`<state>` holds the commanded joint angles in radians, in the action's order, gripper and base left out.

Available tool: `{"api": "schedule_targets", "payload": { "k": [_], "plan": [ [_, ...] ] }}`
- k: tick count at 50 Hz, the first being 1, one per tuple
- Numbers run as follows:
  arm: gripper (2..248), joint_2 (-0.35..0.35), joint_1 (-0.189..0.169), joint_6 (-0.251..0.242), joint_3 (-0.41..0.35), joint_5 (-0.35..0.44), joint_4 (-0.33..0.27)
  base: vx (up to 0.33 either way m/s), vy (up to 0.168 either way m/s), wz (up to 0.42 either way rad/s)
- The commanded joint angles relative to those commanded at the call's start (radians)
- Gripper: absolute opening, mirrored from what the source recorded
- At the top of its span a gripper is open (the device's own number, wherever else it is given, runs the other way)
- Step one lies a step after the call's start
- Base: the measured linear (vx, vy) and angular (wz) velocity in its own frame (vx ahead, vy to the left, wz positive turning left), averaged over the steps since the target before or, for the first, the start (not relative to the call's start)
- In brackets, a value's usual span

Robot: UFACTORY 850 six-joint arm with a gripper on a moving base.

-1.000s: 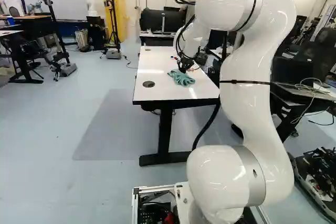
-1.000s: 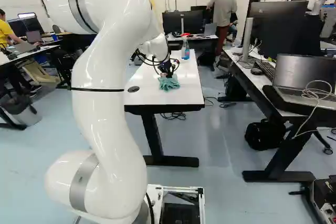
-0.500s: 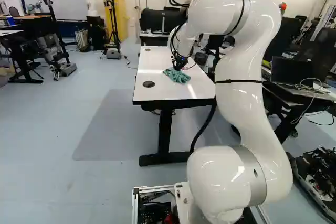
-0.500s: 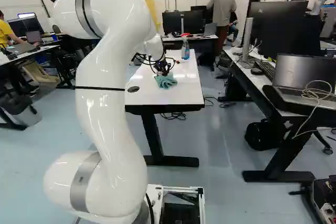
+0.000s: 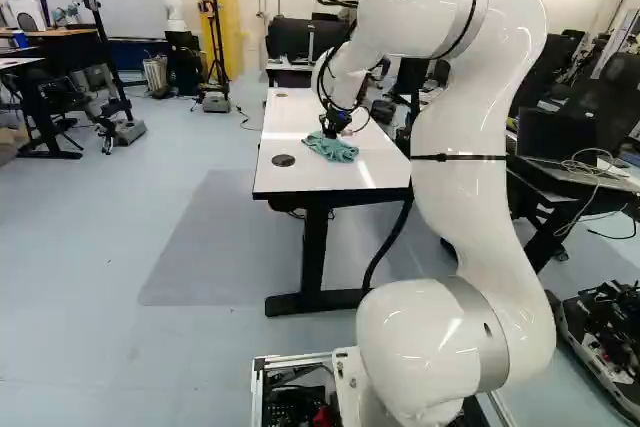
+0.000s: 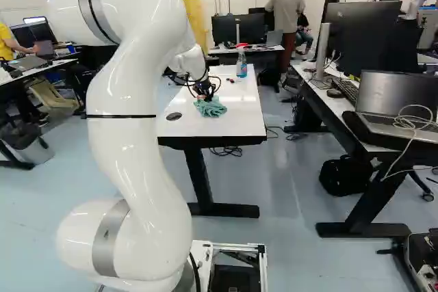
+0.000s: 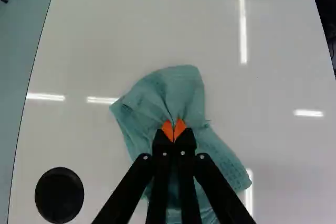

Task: Clean the table with the green towel

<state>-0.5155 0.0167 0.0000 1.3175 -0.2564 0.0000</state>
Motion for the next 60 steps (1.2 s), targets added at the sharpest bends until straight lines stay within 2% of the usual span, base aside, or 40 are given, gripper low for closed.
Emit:
{"api": "schedule_targets", "payload": {
  "k": [29,53,60],
  "plan": [
    [22,0.121,-0.004,0.000,-0.159,0.000,0.000,0.000,0.000,0.000],
    [22,0.171,-0.069,0.000,-0.198,0.000,0.000,0.000,0.000,0.000],
    [22,0.190,-0.076,0.000,-0.202,0.000,0.000,0.000,0.000,0.000]
  ]
}}
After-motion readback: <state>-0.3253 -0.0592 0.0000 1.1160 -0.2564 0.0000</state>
